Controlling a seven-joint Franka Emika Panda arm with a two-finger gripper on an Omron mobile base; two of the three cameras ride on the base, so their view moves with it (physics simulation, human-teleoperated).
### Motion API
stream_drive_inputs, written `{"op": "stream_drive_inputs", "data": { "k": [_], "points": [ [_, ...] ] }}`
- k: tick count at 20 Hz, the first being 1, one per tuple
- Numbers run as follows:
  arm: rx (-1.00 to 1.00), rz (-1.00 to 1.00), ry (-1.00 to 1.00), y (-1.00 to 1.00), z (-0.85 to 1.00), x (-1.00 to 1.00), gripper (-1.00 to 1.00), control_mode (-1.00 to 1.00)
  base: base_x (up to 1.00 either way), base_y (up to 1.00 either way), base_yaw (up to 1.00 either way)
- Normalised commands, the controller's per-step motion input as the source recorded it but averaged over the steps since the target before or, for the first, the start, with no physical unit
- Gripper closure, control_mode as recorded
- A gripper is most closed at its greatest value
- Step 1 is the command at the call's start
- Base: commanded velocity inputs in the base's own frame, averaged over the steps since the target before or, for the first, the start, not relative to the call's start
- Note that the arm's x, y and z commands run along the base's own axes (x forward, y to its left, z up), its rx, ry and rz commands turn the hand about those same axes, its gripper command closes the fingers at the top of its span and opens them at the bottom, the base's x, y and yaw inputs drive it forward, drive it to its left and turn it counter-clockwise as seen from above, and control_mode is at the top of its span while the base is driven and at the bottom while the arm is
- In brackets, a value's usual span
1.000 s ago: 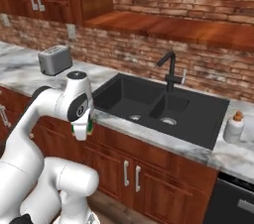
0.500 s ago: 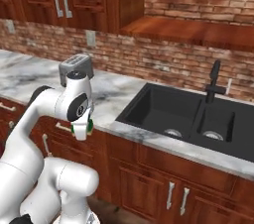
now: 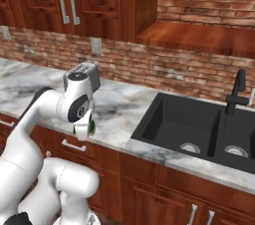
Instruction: Restock the sink supplies by placing the sponge and soap dispenser on the counter and next to the sink. Make sure the soap dispenser is upright.
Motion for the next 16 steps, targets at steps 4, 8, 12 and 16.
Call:
{"op": "stream_drive_inputs", "data": {
  "k": [4,8,12,16],
  "points": [
    [0.06,-0.06,0.16,-0.63,0.0,0.57,1.0,-1.0,0.0,0.0,0.0],
    [0.01,-0.05,0.21,-0.38,-0.08,0.65,1.0,-1.0,0.0,0.0,0.0],
    [0.0,0.0,0.2,-0.1,-0.23,0.92,1.0,-1.0,0.0,0.0,0.0],
    [0.0,0.0,0.11,0.0,-0.31,0.89,1.0,-1.0,0.0,0.0,0.0]
  ]
}}
